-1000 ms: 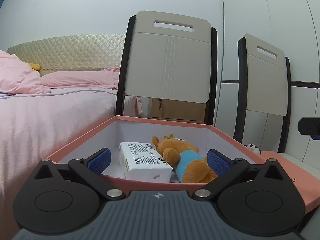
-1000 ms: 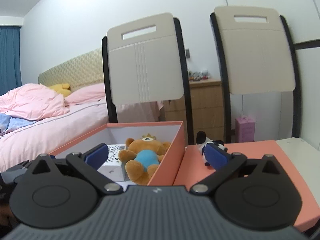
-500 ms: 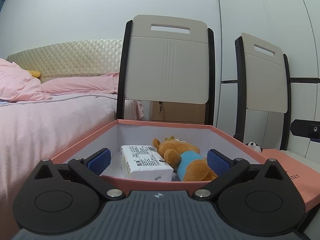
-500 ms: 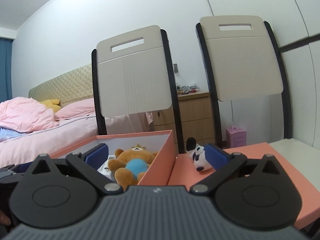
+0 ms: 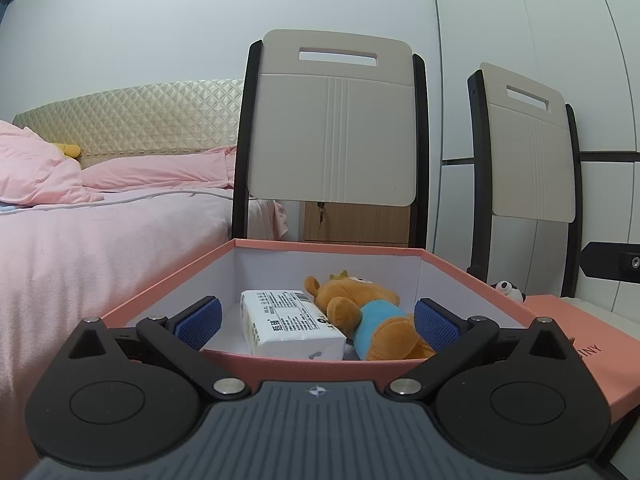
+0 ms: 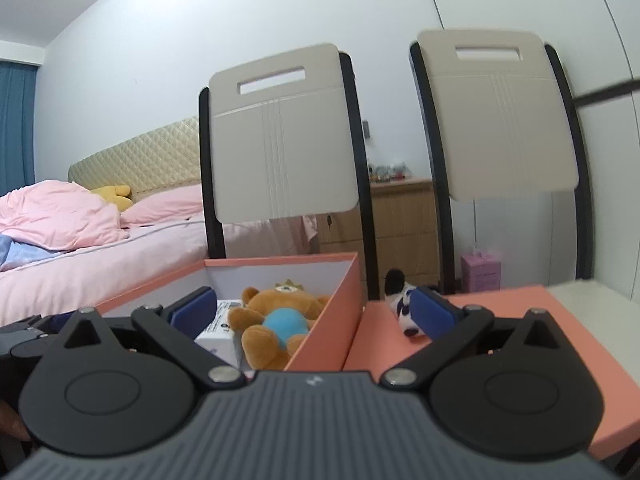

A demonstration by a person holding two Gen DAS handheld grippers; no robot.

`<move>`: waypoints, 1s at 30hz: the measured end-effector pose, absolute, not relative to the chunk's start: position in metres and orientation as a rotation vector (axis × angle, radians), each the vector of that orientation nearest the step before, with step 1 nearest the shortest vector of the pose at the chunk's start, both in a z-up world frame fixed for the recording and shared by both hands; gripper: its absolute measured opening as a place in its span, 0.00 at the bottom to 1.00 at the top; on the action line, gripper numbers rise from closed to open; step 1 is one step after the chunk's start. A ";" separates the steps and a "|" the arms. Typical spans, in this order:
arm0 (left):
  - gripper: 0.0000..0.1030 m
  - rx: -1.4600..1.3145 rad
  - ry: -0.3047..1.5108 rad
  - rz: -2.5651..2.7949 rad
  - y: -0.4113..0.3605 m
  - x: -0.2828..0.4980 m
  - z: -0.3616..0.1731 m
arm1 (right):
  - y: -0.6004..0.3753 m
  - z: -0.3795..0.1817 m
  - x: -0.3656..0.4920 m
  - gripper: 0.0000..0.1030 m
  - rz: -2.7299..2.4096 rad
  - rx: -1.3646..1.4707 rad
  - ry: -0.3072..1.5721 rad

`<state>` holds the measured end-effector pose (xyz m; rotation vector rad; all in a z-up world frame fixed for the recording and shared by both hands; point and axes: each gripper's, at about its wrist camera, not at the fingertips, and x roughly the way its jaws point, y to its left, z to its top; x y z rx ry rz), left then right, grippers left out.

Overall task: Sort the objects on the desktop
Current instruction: 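Move the right gripper to the panda plush and grasp it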

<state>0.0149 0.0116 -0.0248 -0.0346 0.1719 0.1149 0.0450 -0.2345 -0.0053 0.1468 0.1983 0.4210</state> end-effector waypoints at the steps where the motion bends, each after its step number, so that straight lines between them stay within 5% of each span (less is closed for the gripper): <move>1: 1.00 -0.035 0.171 0.114 0.012 0.015 -0.025 | -0.235 -0.006 0.045 1.00 0.421 0.156 0.203; 16: 1.00 -0.048 0.165 0.113 0.011 0.014 -0.022 | -0.258 0.033 0.116 1.00 0.382 0.163 0.208; 30: 1.00 -0.058 0.172 0.118 0.014 0.016 -0.023 | -0.261 -0.021 0.238 0.99 0.320 0.148 0.466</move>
